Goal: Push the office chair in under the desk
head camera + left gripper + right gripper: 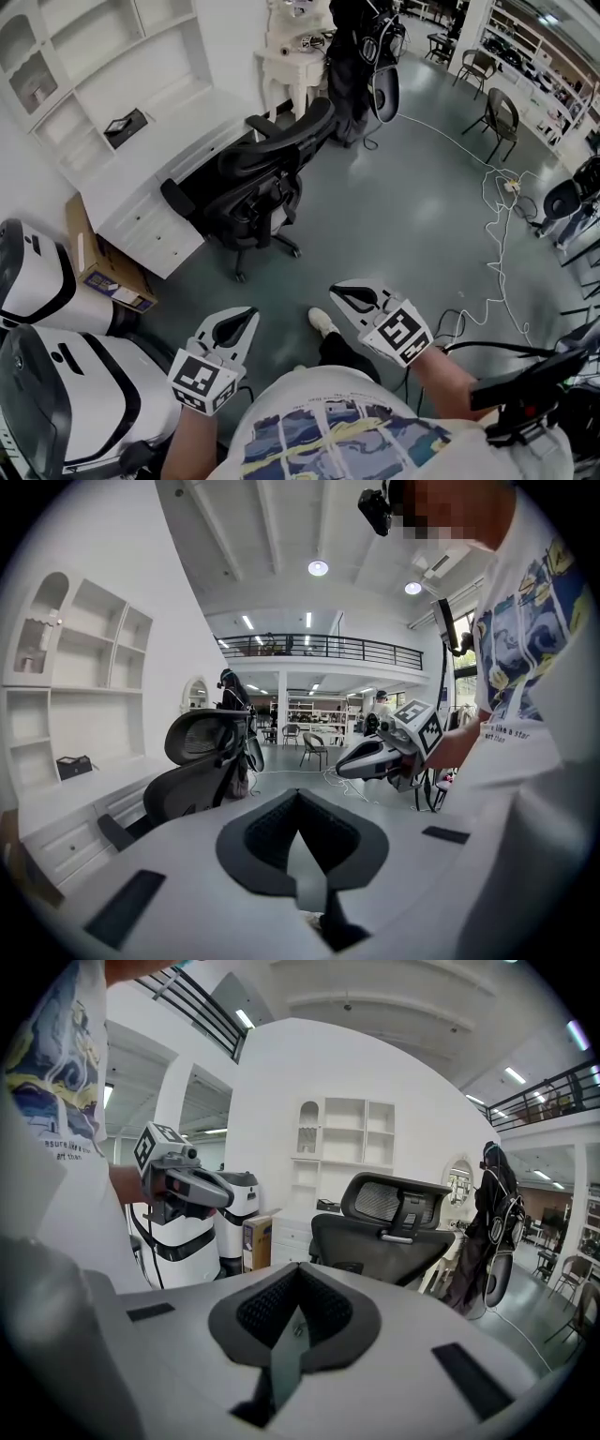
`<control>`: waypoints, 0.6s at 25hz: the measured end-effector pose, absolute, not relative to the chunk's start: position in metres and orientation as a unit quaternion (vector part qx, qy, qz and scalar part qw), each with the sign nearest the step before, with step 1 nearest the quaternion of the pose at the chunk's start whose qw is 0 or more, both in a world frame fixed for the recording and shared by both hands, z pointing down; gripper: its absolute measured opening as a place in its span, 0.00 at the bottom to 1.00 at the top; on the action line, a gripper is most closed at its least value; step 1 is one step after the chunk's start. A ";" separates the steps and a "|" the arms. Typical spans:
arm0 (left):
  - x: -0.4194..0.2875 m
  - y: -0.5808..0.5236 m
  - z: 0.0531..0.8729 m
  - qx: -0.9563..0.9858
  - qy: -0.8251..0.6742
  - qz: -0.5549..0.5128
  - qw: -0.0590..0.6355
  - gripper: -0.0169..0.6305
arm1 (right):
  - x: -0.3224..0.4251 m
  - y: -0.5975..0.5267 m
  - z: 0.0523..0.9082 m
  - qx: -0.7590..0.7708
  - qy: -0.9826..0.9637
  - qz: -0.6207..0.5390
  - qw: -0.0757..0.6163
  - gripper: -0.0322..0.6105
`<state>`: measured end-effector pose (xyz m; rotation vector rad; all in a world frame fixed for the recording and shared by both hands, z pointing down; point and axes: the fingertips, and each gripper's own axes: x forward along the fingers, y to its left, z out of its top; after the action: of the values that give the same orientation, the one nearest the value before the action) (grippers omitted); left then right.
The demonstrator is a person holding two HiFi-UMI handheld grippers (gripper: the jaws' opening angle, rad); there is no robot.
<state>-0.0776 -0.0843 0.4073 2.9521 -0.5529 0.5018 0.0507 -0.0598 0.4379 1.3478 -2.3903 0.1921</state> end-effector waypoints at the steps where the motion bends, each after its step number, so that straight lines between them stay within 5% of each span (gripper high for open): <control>1: -0.076 -0.084 0.407 0.969 -0.180 0.165 0.048 0.05 | 0.050 -0.060 0.437 0.480 -0.853 0.067 0.194 0.09; 15: -0.071 -0.082 0.408 0.968 -0.175 0.171 0.047 0.05 | 0.040 -0.061 0.437 0.465 -0.861 0.063 0.197 0.09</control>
<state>-0.0708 -0.0821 0.4083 2.9553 -0.5350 0.5209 0.0398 -0.0608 0.4366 1.3020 -2.4095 0.1770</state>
